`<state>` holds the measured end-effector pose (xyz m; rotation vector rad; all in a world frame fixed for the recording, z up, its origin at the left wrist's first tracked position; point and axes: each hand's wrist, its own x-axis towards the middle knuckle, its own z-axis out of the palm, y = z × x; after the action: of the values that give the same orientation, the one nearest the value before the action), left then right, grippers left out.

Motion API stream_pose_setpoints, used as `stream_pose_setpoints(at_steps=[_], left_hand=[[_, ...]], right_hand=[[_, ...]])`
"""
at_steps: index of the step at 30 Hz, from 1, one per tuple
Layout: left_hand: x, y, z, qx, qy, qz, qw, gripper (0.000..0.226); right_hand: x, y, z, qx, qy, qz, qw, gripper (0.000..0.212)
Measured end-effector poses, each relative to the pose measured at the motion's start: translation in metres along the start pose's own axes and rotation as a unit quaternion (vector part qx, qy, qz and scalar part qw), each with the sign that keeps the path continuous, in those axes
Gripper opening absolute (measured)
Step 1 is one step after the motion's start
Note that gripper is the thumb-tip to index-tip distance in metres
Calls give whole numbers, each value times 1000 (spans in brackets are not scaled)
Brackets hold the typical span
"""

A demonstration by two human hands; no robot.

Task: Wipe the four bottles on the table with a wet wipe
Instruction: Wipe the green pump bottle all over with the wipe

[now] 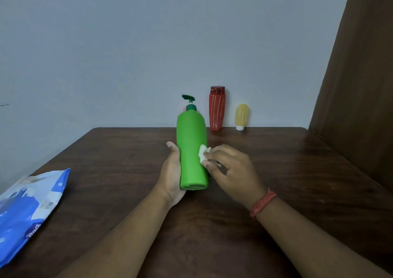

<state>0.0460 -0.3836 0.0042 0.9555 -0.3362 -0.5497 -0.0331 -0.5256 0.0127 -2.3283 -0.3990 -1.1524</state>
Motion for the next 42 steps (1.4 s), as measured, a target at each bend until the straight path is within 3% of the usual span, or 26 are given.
stream_pose_setpoints(at_steps=[5,8,12,18,22,25,30,34,42], left_hand=[[3,4,-7,-6,78,23,997,84],[2,3,-4,-2,49,1,999,83],[0,-2,2,21,-21,-46,998,88],[0,4,-3,-3,17,5,1000,81],[-1,1,8,108,12,-1,994,84],[-6,-8,22,214,-6,1,977,73],[-7,-11,28,266,-14,18,964,78],[-2,-3,16,185,28,4,982,97],[5,8,7,18,59,-81,995,101]], right_hand=[[-2,-6,1,25,-30,-43,998,20],[0,-1,-1,26,-16,-40,999,14],[2,5,-3,27,66,74,995,11],[-2,-1,2,54,-6,43,998,12],[6,3,5,29,79,90,992,16],[11,8,-1,-52,98,74,991,20],[16,3,-7,-104,-14,10,994,24],[12,-10,0,-56,-126,-41,990,21],[10,-28,-5,10,-202,-135,970,15]])
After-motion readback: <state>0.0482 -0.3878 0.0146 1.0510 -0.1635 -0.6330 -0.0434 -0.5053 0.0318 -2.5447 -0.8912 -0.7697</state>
